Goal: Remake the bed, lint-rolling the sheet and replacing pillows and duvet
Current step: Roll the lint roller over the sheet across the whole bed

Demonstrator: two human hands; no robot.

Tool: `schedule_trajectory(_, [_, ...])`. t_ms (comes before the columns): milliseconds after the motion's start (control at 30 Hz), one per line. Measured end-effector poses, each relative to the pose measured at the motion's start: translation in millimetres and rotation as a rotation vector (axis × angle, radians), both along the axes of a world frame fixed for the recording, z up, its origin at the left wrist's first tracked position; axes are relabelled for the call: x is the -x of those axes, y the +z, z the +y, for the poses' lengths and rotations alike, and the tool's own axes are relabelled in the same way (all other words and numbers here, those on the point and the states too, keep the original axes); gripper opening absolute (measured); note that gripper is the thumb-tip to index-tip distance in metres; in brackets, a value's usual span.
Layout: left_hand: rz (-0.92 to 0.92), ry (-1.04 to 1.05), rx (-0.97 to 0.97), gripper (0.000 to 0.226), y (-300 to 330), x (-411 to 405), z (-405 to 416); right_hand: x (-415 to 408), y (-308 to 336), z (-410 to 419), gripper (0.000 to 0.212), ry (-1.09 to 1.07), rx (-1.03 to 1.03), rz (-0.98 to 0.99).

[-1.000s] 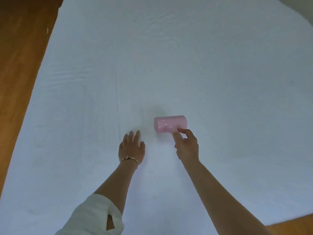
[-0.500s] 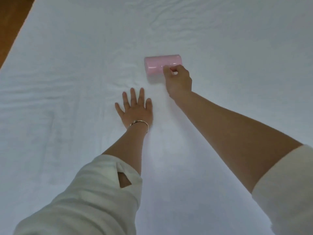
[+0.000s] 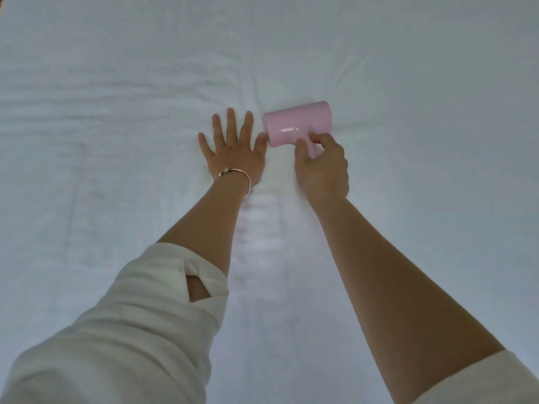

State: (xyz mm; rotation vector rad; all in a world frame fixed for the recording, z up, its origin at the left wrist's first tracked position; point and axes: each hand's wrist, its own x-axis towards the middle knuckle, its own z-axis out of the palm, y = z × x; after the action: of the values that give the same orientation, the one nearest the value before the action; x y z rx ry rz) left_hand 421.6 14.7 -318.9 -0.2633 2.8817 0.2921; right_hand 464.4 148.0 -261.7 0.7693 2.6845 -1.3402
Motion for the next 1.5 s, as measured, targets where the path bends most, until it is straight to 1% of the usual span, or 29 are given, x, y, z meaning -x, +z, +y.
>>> schedule_trajectory(133, [-0.002,-0.111,0.017,0.055,9.2,-44.4,2.8,-74.2,8.0,8.8,0.033,-0.046,0.007,-0.064])
schedule_trajectory(267, [0.012,-0.104,0.006,0.053,12.5,-137.0,24.2,-162.1,15.4,21.2,0.033,-0.059,-0.001,-0.153])
schedule_trajectory(400, [-0.017,-0.094,0.029,0.053,18.1,-231.3,43.9,-253.3,21.0,38.7,0.033,-0.041,-0.008,-0.212])
schedule_trajectory(667, [-0.017,-0.104,0.023,0.054,16.7,-400.8,74.5,-423.7,18.0,71.8,0.033,-0.053,-0.012,-0.239])
schedule_trajectory(767, [-0.012,-0.105,0.016,0.059,13.3,-464.8,84.5,-485.0,18.4,86.6,0.032,-0.034,-0.018,-0.248])
schedule_trajectory(900, [-0.026,-0.136,0.028,0.058,8.7,-536.4,94.1,-559.4,13.5,102.9,0.031,-0.047,0.035,-0.237])
schedule_trajectory(1000, [-0.019,-0.141,0.018,0.057,8.9,-581.4,98.1,-599.4,8.7,114.7,0.030,-0.099,0.096,-0.247])
schedule_trajectory(1067, [-0.086,-0.154,0.023,0.055,13.6,-603.5,101.9,-613.8,8.3,124.4,0.028,-0.110,0.123,-0.264])
schedule_trajectory(1167, [-0.182,-0.168,0.005,0.055,29.8,-616.2,107.7,-625.2,13.1,138.6,0.023,-0.056,0.109,-0.283])
schedule_trajectory(1267, [-0.238,-0.148,-0.089,0.053,51.7,-614.9,110.9,-633.0,28.4,151.0,0.026,-0.013,0.131,-0.299])
schedule_trajectory(1367, [-0.269,-0.096,-0.208,0.050,76.6,-605.9,115.9,-635.3,48.7,160.7,0.036,-0.083,0.223,-0.220])
schedule_trajectory(1433, [-0.245,-0.092,-0.205,0.050,92.5,-594.7,121.1,-629.8,64.2,167.2,0.035,-0.152,0.284,-0.143])
schedule_trajectory(1500, [-0.225,-0.121,-0.156,0.049,106.3,-581.3,127.1,-618.4,82.1,176.2,0.030,-0.186,0.350,-0.103])
